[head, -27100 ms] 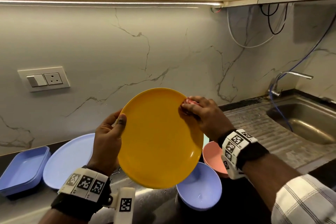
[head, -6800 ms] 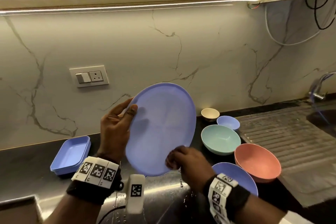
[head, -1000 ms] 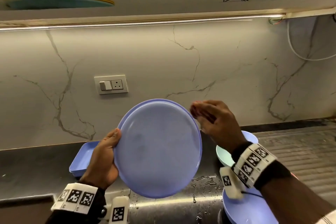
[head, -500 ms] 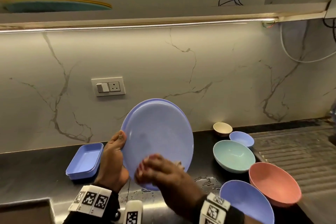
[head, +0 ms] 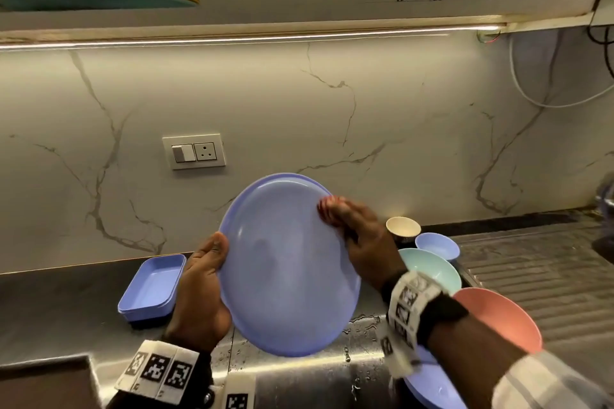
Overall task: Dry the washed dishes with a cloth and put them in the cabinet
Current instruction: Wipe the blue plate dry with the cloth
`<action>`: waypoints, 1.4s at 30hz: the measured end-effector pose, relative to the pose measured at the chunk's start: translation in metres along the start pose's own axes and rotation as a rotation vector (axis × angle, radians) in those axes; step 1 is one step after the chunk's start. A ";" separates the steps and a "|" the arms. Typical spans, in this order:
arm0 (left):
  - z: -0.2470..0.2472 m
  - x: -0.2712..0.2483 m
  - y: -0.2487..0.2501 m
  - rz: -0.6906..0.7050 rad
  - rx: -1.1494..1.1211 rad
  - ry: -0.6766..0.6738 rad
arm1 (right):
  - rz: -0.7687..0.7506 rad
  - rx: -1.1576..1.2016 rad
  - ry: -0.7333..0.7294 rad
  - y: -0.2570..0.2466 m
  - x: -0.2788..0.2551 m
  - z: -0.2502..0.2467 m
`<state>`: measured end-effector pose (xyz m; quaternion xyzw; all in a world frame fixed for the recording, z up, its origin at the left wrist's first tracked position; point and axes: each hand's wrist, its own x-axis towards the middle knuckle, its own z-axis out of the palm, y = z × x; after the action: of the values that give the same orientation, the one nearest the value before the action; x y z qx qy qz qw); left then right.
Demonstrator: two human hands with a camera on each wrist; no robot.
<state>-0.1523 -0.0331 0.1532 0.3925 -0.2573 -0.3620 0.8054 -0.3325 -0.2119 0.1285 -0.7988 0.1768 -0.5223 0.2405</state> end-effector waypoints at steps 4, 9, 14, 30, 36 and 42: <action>-0.001 0.002 -0.002 0.032 -0.074 0.033 | 0.199 0.121 -0.002 -0.007 -0.068 0.034; -0.007 0.009 -0.011 0.047 -0.056 0.125 | 0.221 0.163 -0.126 -0.041 -0.122 0.066; -0.019 0.017 -0.010 0.140 0.100 0.148 | 0.324 0.453 -0.571 -0.069 -0.127 0.057; -0.039 0.006 0.033 0.297 0.652 -0.286 | 0.430 -0.062 -0.238 -0.024 -0.038 -0.034; -0.005 0.008 0.099 0.545 0.826 -0.438 | 0.127 -0.106 -0.244 -0.105 0.044 -0.078; 0.019 -0.002 0.172 0.847 0.924 -0.368 | -0.137 -0.120 -0.123 -0.192 0.075 -0.103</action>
<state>-0.1011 0.0336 0.3044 0.4948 -0.6523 0.0732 0.5695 -0.3913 -0.1152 0.3288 -0.8525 0.1375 -0.4762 0.1663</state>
